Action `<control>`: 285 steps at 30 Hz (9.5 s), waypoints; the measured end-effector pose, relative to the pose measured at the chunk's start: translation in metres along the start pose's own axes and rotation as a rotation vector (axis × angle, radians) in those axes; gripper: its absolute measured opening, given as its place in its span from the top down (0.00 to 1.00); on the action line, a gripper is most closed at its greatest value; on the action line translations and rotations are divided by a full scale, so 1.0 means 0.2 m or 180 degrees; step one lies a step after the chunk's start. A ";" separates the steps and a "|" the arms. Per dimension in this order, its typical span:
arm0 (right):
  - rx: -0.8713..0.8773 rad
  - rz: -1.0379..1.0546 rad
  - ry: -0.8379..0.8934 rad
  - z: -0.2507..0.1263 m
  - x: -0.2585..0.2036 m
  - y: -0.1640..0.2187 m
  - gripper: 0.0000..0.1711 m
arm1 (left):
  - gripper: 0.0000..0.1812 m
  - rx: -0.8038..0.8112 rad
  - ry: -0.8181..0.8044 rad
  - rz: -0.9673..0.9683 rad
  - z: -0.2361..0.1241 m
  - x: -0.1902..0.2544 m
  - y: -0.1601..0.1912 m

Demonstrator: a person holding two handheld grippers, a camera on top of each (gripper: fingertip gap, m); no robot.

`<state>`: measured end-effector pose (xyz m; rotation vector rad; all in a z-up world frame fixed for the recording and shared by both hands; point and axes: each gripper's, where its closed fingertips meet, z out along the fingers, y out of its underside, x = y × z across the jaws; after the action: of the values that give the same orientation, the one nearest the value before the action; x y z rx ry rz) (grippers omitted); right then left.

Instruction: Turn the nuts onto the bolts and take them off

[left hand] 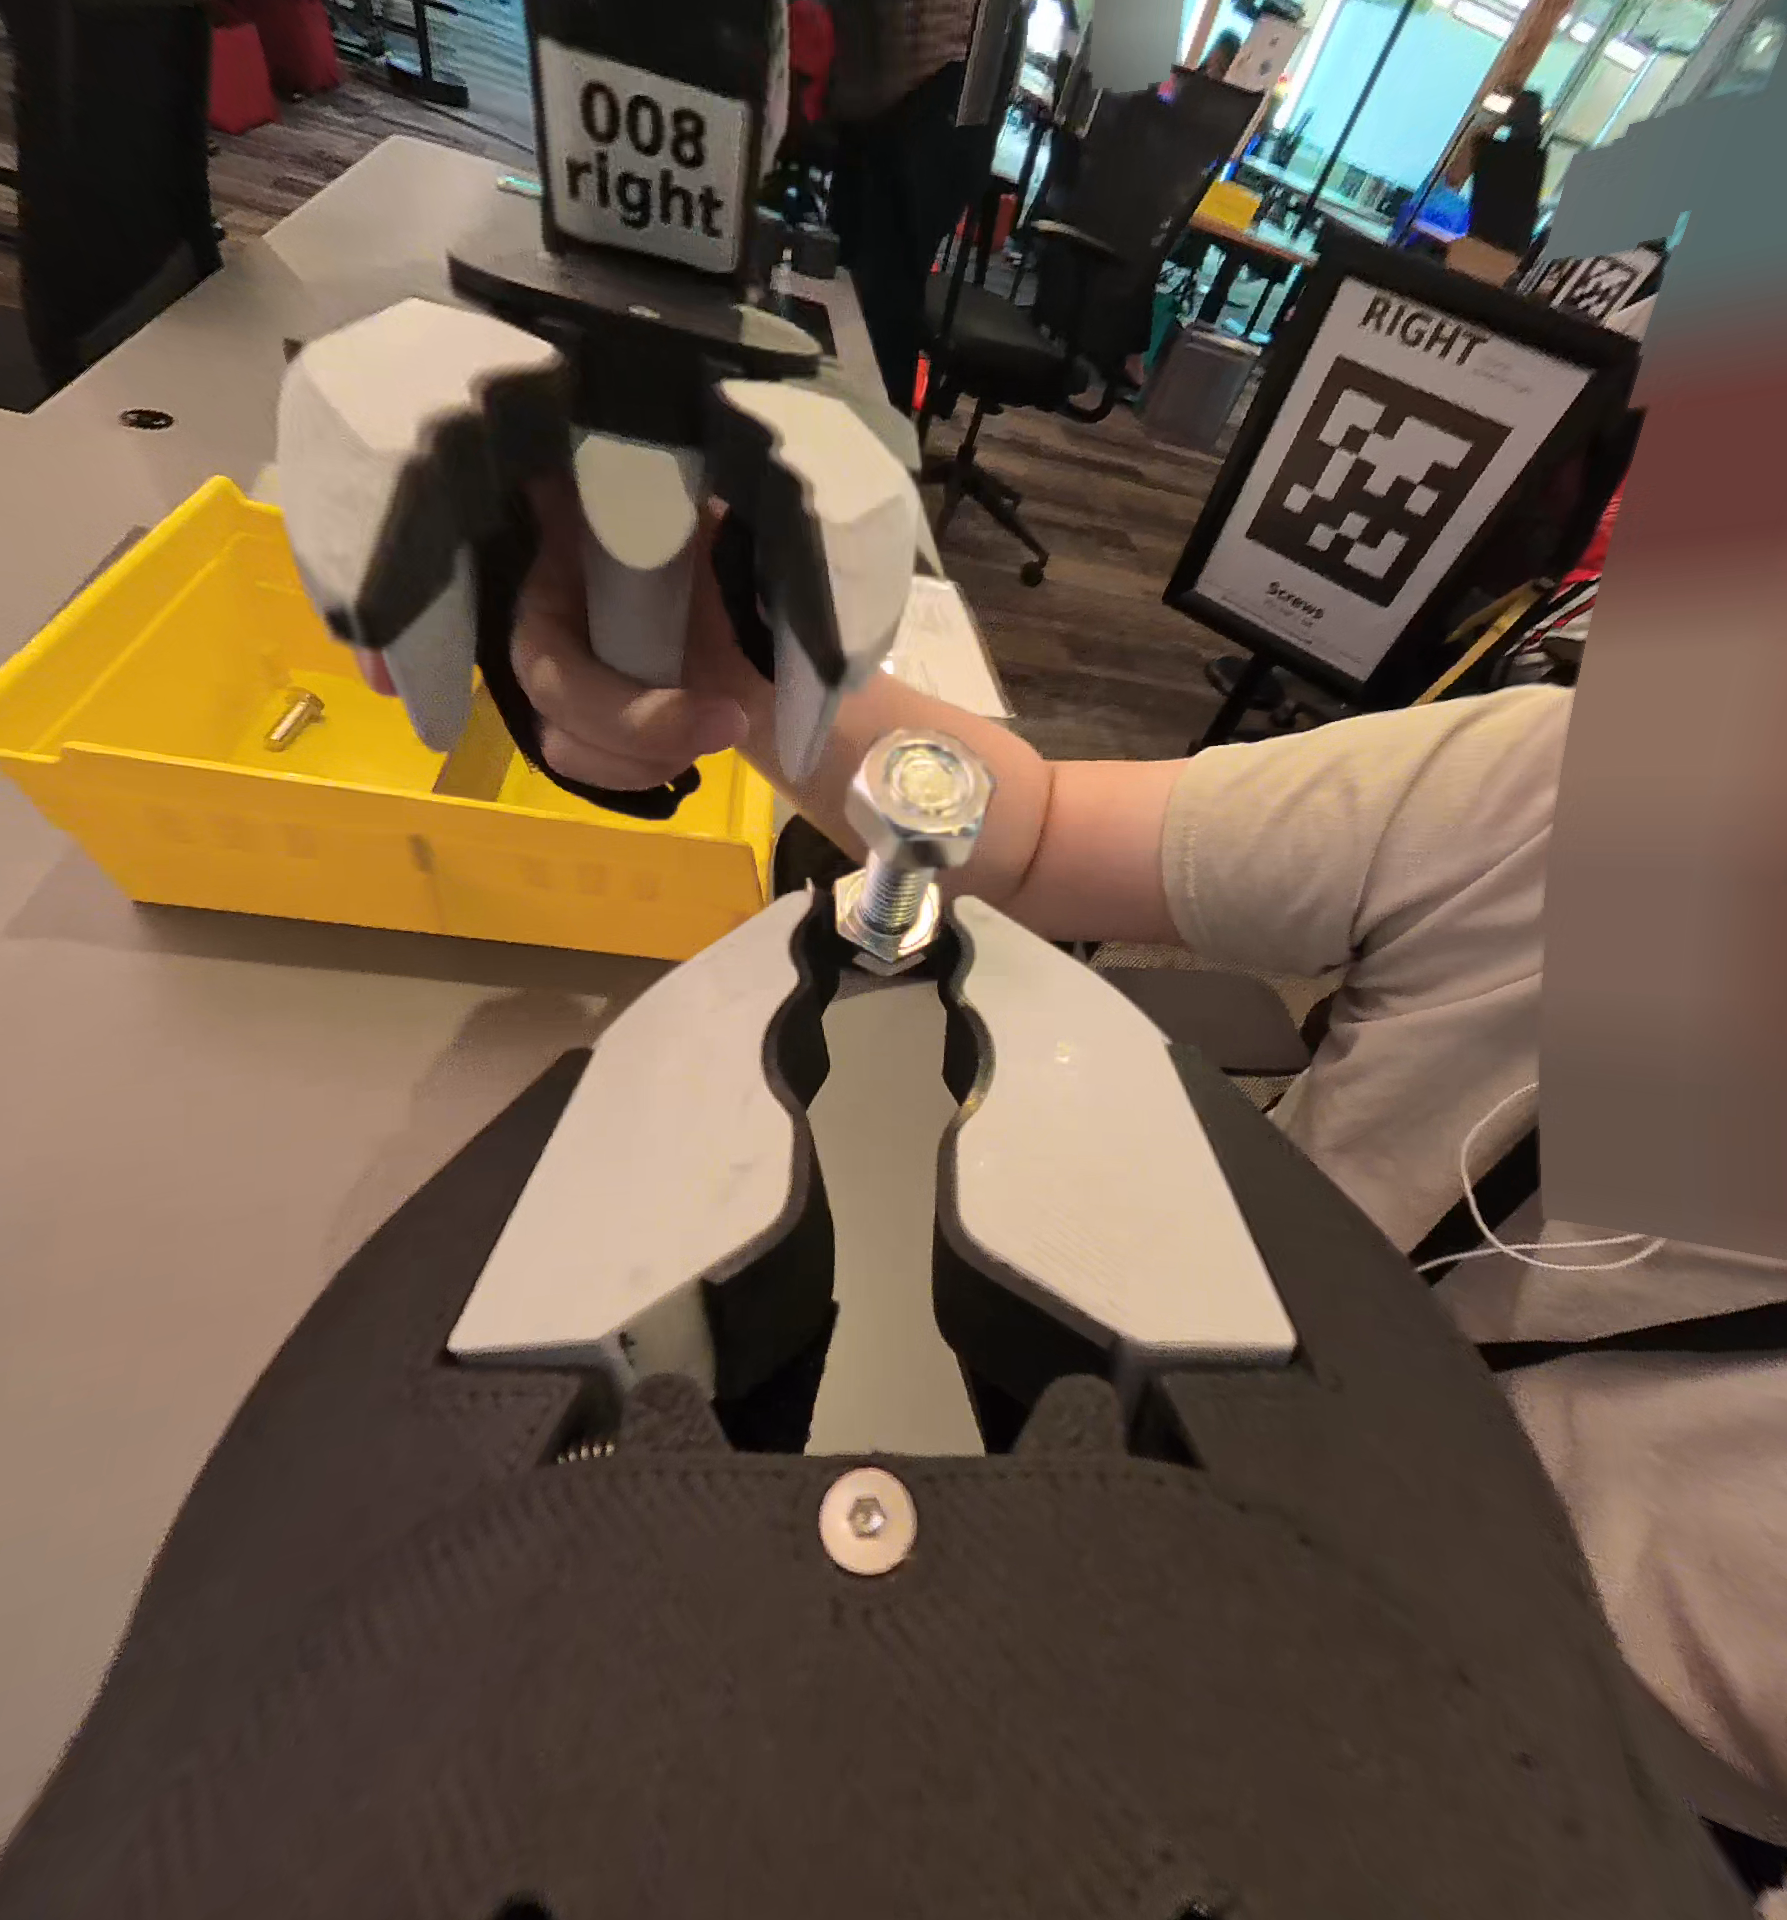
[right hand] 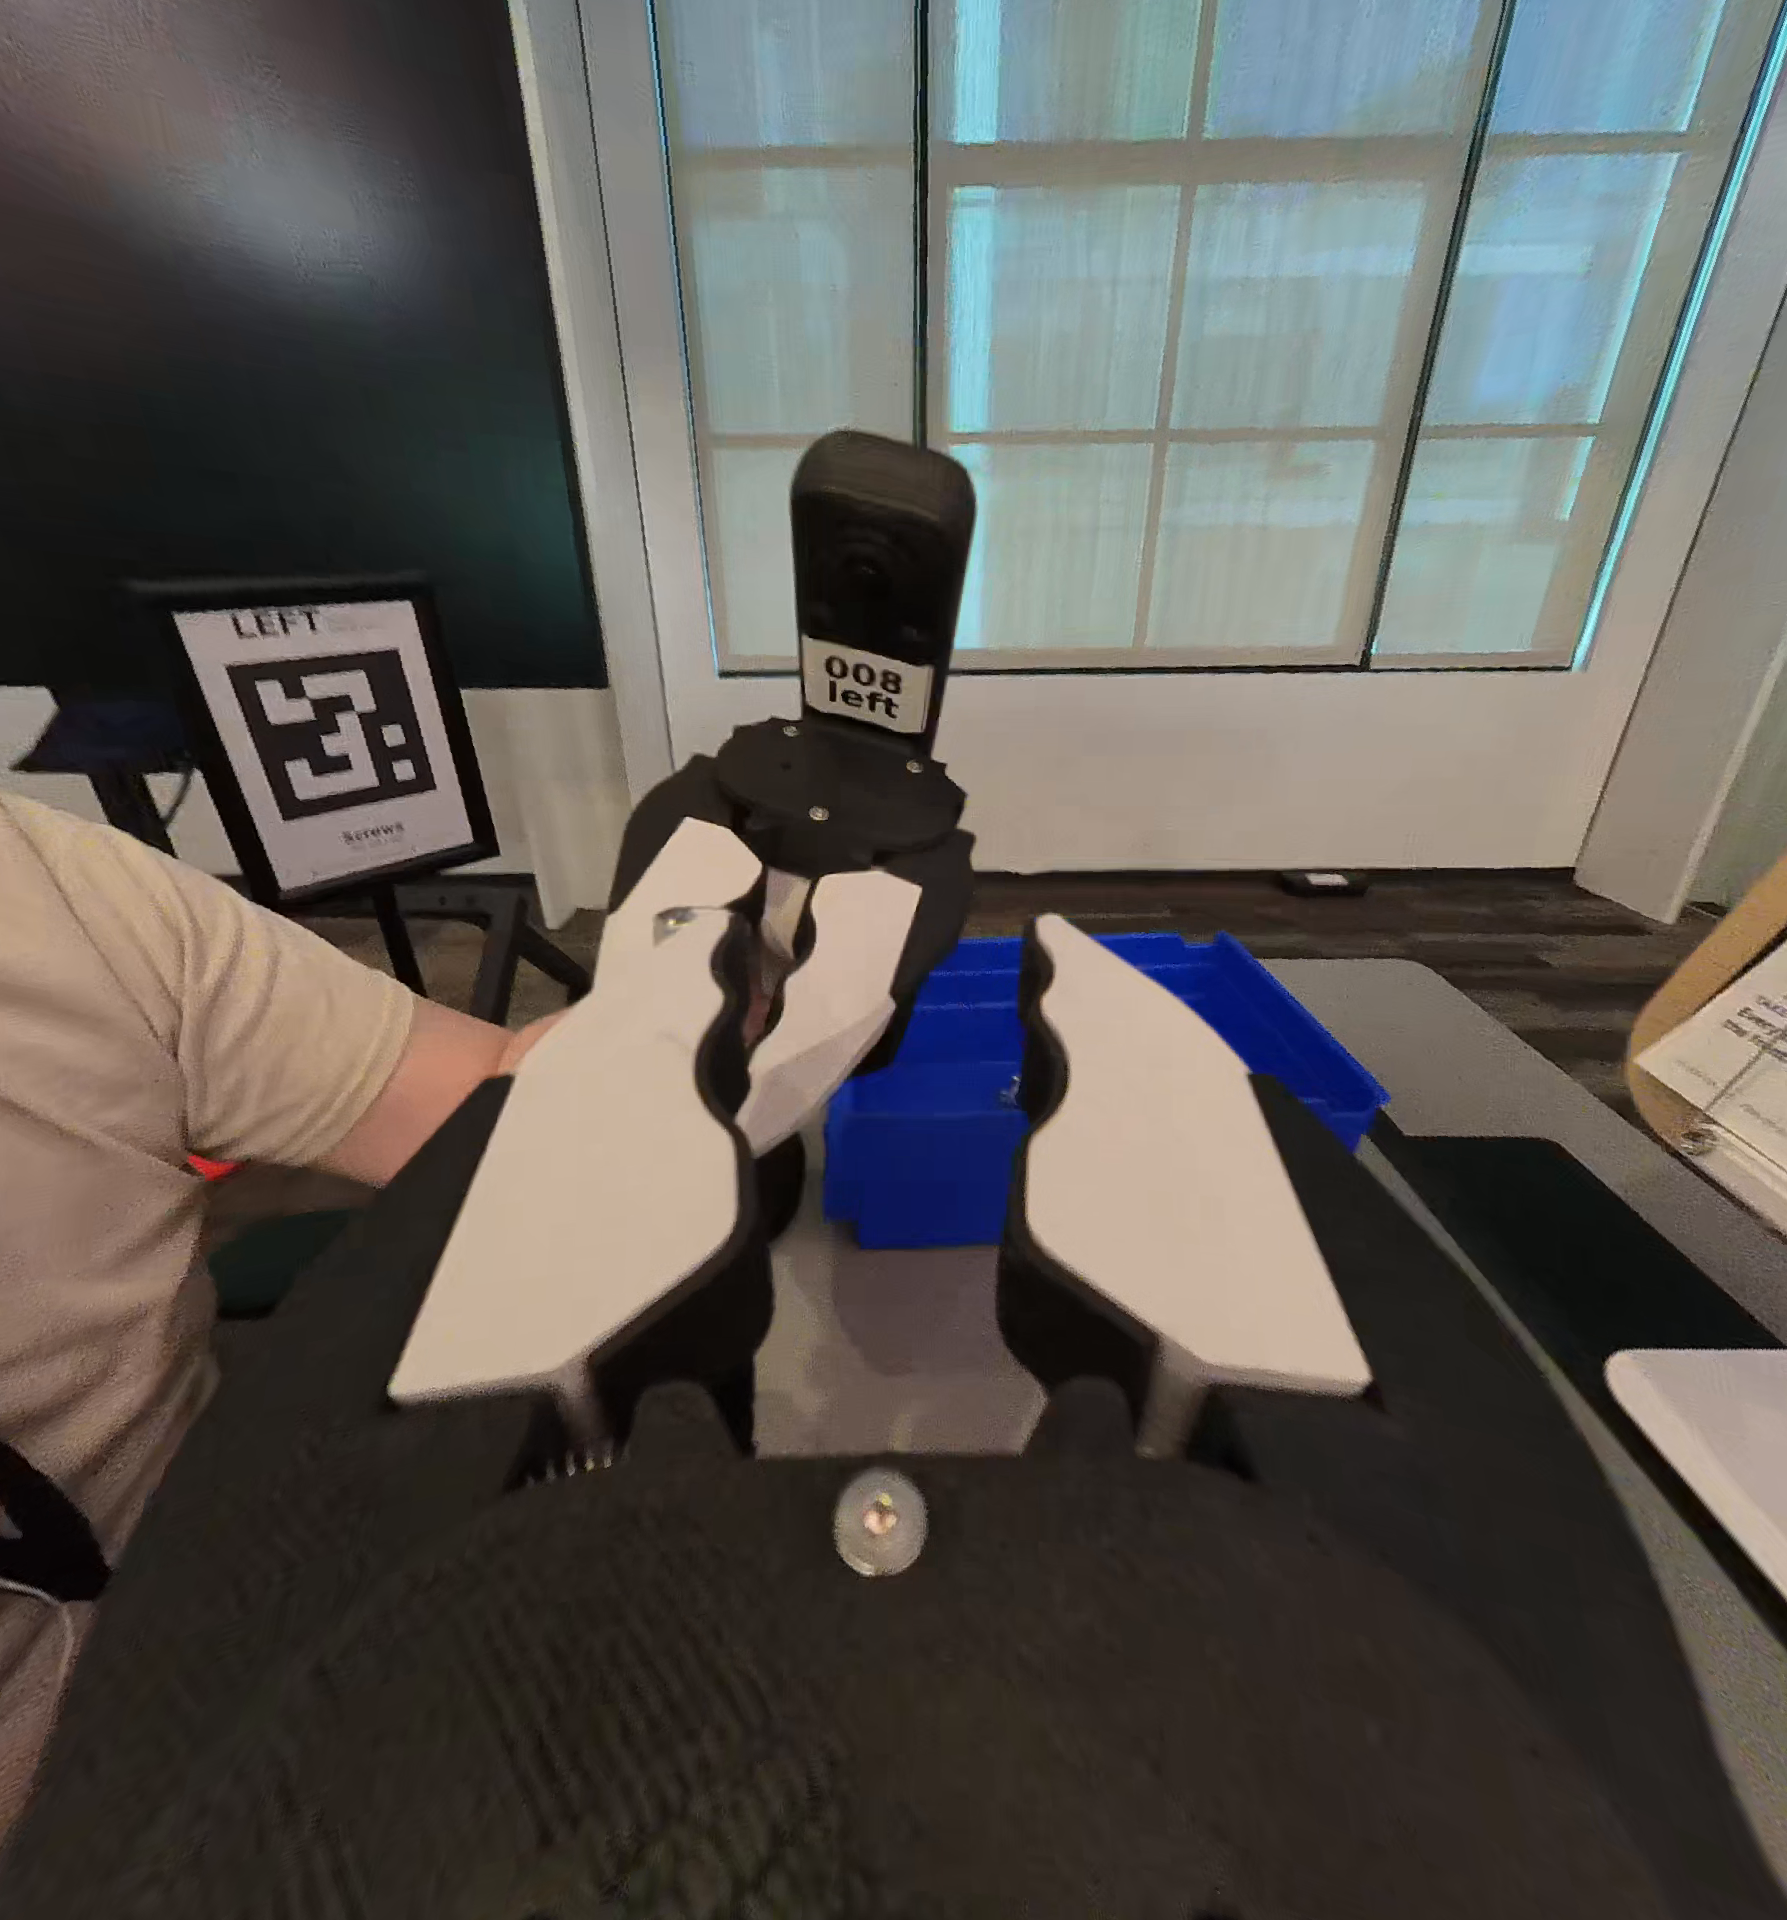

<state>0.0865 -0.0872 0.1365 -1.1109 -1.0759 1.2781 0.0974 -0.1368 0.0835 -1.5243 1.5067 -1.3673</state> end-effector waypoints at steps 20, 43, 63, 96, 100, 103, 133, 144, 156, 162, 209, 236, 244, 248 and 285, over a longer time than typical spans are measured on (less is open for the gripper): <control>-0.0090 -0.0132 -0.0048 0.05 -0.10 -0.02 0.70 | 0.90 0.0097 -0.0035 0.0021 0.01 -0.03 -0.01; -0.0106 0.0014 0.0091 0.02 -0.02 -0.01 0.72 | 0.90 0.0080 -0.0134 0.0064 -0.02 -0.04 -0.02; -0.0232 -0.0235 0.0133 0.08 -0.08 0.01 0.71 | 0.90 0.0090 -0.0044 0.0081 -0.02 -0.01 -0.03; -0.0102 0.0050 0.0445 0.00 0.04 -0.03 0.77 | 0.90 0.0082 -0.0089 0.0089 -0.04 -0.01 -0.03; 0.0010 0.0058 0.0024 0.02 -0.08 -0.07 0.75 | 0.90 0.0069 -0.0135 0.0084 -0.04 -0.02 -0.03; -0.0194 -0.0105 -0.0022 0.08 -0.14 -0.02 0.73 | 0.90 0.0060 -0.0112 0.0070 -0.03 -0.02 -0.02; -0.0321 0.0045 -0.0239 0.11 -0.19 0.01 0.90 | 0.90 -0.0013 -0.0041 0.0115 -0.02 0.02 -0.01; -0.0007 0.0338 -0.0215 0.02 -0.08 -0.04 0.87 | 0.90 -0.0065 -0.0059 0.0055 -0.02 0.00 0.00; -0.0332 0.0078 0.0072 0.06 -0.08 0.01 0.78 | 0.90 -0.0050 -0.0144 0.0055 -0.03 -0.01 0.00; -0.0337 -0.0024 0.0015 0.08 -0.13 0.00 0.78 | 0.90 -0.0069 -0.0150 0.0061 -0.03 -0.02 0.00; -0.0509 -0.0081 -0.0151 0.11 -0.20 0.03 0.89 | 0.90 -0.0067 -0.0114 0.0236 -0.01 0.02 0.01; -0.3305 0.1681 0.0615 -1.30 0.11 1.01 0.88 | 0.90 -0.0010 0.0085 0.0166 -0.03 0.10 -0.01; -0.3343 0.1944 0.0712 -1.32 0.10 1.04 0.88 | 0.90 -0.0042 0.0072 0.0143 -0.03 0.09 0.00; -0.3188 0.2118 0.0803 -1.33 0.10 0.99 0.88 | 0.90 -0.0050 0.0089 0.0135 -0.03 0.09 0.00; -0.1568 -0.0738 0.2765 -0.86 0.67 0.13 0.94 | 0.77 0.0827 -0.0831 -0.0131 -0.18 -0.20 -0.16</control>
<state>0.2544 0.0435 0.0812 -1.6340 -0.8070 0.2494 0.0826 -0.0846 0.1134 -1.5070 1.0999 -1.2739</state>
